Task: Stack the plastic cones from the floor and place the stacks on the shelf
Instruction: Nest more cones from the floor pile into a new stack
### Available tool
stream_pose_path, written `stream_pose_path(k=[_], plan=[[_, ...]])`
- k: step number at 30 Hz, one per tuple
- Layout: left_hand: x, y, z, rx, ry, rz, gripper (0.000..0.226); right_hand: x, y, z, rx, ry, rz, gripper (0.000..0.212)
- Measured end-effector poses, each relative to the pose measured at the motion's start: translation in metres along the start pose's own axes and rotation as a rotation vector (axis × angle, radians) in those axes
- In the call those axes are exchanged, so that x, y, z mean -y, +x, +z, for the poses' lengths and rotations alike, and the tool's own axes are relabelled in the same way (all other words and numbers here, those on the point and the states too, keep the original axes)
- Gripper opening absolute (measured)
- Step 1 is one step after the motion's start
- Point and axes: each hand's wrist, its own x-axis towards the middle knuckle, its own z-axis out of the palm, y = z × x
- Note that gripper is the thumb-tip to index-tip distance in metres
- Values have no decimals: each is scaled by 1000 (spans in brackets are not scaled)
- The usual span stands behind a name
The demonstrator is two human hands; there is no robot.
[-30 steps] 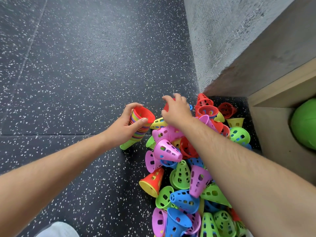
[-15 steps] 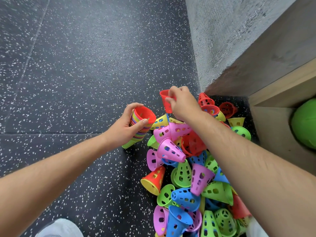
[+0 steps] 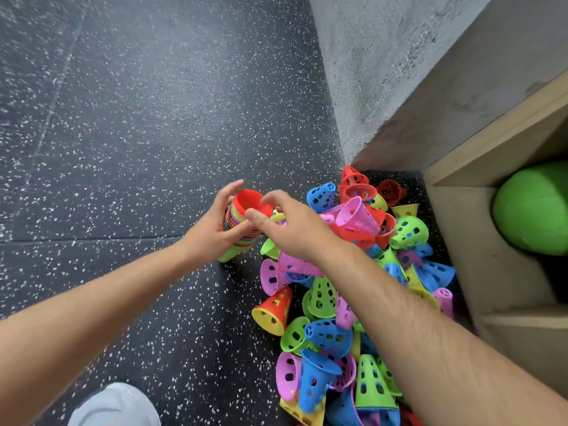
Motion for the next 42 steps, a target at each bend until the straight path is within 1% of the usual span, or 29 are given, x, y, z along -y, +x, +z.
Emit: stream_pose_path(k=[2,4,7,9,12,13,15,17,19,21,24,27,29,32,34,36,40,42], plan=[[2,-6,-5,31,13,6,83,-2,-6,3,13,47,29,59],[2,-10,-7,39,33,9,86,-3,-12,7,32,64,45,66],[-2,-16,-5,0,79,9,78,-3,-20,10,60,136,41,59],[-5,-19,0,8,103,5,73,-7,-26,9,-2,132,26,53],[-11,-22,4,61,133,2,70,-17,-38,13,-184,-51,60,44],[-12,-22,5,72,133,4,71,-22,-42,15,-205,-146,63,43],[-13,-23,6,79,123,2,70,-29,-50,19,-136,-372,53,46],[-13,-24,7,73,123,-2,70,-34,-52,22,-48,-568,31,55],[-13,-26,8,59,132,-2,70,-37,-48,25,-23,-709,5,62],[-13,-28,8,56,132,-12,70,-39,-42,29,-13,-795,-15,64],[-15,-31,9,42,120,-21,71,-44,-36,34,-20,-815,-22,60],[-17,-32,10,17,90,-38,72,-47,-35,29,-32,-731,-19,58],[-17,-31,10,-3,72,-39,72,-48,-38,21,-68,-587,-25,56],[-19,-31,12,-21,86,-32,74,-42,-48,4,-259,-177,-28,47],[-20,-32,14,-26,117,-33,74,-35,-53,-6,-373,75,4,45],[-19,-34,15,-38,159,-29,76,-27,-52,-11,-436,233,5,47],[-18,-41,19,-29,224,-20,78,-11,-43,-12,-527,298,-133,40],[-19,-44,19,-35,240,-29,79,-2,-41,-8,-518,286,-183,37]])
